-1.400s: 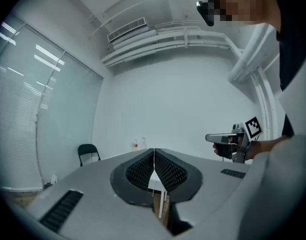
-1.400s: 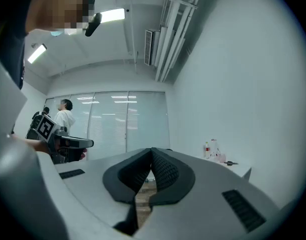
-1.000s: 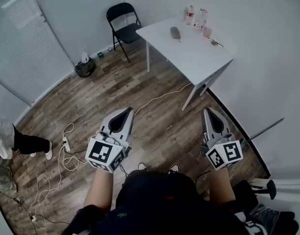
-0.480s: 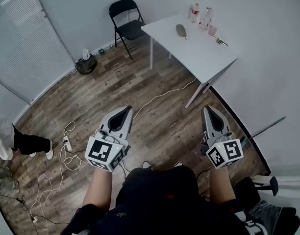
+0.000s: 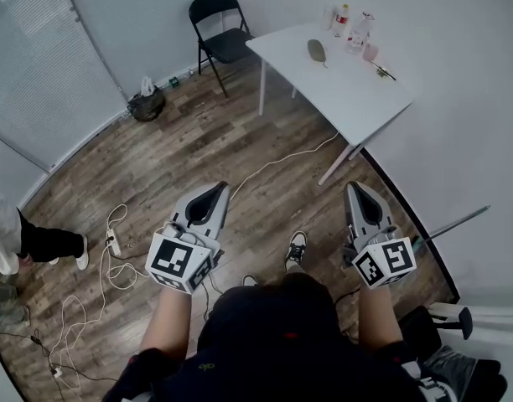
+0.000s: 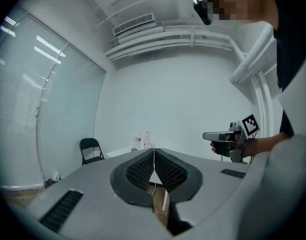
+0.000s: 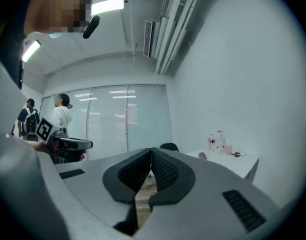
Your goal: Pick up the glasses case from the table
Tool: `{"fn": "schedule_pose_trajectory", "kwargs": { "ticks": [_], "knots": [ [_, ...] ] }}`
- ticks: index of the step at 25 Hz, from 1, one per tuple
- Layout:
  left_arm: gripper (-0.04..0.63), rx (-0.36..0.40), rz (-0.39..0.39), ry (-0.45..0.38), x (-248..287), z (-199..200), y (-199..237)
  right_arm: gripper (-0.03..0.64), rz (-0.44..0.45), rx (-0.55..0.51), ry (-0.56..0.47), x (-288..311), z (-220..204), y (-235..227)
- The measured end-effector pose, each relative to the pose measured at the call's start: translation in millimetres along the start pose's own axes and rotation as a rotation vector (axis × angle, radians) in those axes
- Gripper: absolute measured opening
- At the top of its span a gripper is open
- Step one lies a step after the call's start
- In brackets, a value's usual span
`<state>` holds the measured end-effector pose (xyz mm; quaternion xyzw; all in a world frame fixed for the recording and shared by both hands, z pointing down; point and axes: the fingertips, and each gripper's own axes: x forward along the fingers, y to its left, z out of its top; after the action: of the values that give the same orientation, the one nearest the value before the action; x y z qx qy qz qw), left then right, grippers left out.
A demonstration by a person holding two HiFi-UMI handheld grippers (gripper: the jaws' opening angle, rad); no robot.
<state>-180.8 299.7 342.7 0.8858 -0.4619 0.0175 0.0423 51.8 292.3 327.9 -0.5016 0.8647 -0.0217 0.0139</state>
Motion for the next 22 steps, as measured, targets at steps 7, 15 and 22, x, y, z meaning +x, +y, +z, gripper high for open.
{"fn": "schedule_pose_trajectory", "kwargs": {
  "ticks": [7,15,22],
  "knots": [
    [0.023,0.022,0.052,0.007,40,5,34,0.02,0.021,0.019,-0.001,50,-3,-33],
    [0.023,0.038,0.073,0.014,133,17,49,0.02,0.059,0.039,-0.006,113,1,-110],
    [0.023,0.019,0.135,0.018,217,32,51,0.02,0.117,0.059,-0.001,159,7,-190]
  ]
}}
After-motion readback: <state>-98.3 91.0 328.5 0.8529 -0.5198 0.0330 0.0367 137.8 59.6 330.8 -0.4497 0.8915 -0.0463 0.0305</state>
